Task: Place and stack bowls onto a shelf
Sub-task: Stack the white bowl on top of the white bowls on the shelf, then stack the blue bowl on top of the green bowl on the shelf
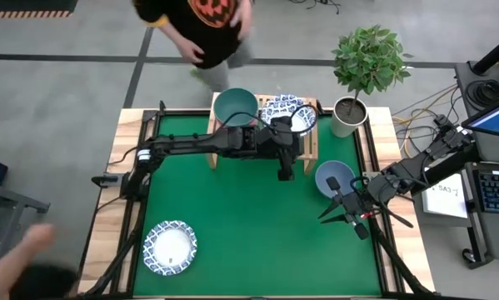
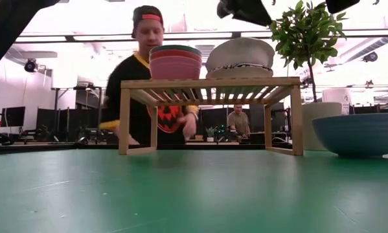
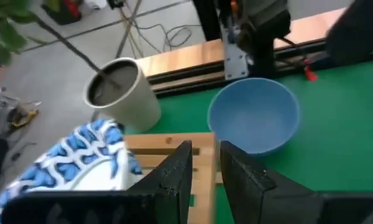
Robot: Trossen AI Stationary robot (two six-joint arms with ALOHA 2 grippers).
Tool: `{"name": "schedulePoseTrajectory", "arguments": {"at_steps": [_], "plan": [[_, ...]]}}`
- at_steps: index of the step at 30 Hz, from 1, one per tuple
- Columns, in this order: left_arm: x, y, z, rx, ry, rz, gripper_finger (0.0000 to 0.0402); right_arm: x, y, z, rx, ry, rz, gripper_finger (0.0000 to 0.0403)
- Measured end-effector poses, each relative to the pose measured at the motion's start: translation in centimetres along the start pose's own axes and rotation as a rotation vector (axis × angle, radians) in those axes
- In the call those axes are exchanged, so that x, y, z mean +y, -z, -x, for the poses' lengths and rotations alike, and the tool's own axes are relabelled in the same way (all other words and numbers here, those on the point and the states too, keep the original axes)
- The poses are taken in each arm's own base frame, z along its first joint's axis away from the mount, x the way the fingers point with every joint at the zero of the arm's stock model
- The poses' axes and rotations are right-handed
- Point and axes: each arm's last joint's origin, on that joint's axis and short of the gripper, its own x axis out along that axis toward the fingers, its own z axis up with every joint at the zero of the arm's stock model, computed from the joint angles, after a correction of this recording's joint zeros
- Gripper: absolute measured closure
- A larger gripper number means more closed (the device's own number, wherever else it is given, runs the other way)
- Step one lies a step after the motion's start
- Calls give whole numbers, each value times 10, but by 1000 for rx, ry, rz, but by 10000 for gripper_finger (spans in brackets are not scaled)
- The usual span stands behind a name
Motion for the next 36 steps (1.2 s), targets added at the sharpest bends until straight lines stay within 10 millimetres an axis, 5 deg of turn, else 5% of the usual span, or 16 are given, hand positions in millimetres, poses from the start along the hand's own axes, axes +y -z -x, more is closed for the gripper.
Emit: {"name": "schedulePoseTrajectory", "arguments": {"at_steps": [9, 17, 26, 36], "plan": [[24, 16, -11, 92, -107, 61, 336, 0, 0, 0, 4, 0, 0, 349], [18, 17, -13, 102, -95, 81, 336, 0, 1, 0, 6, 0, 0, 349], [-19, 5, 7, 97, -19, 41, 336, 0, 1, -1, 8, 1, -11, 349], [-79, -4, 66, 154, 127, -68, 336, -1, 10, -21, 89, 115, -182, 349]]}}
